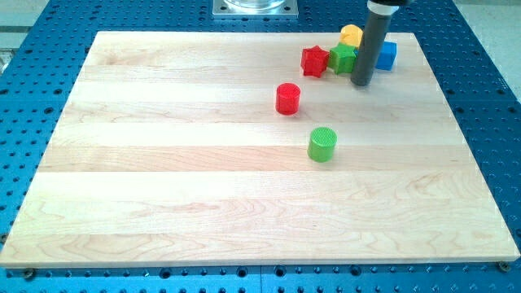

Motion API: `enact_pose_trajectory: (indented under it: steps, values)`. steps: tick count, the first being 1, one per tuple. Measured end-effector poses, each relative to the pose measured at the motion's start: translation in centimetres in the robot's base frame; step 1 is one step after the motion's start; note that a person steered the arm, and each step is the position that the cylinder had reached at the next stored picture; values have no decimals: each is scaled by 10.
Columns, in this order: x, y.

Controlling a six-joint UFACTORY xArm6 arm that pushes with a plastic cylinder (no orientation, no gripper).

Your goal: Move the red circle towards the red star

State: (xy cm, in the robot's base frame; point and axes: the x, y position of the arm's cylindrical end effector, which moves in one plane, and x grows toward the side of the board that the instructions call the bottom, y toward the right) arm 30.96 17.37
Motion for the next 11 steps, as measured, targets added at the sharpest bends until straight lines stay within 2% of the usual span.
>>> enact_pose_trajectory:
  steps: [1,2,3,5,6,7,8,9,11]
  values:
    - [-6,0]
    - [42,-26]
    - [84,-85]
    - [105,-159]
    - [76,-156]
    - [35,-114]
    - [56,-126]
    - [74,-181]
    - [12,-106]
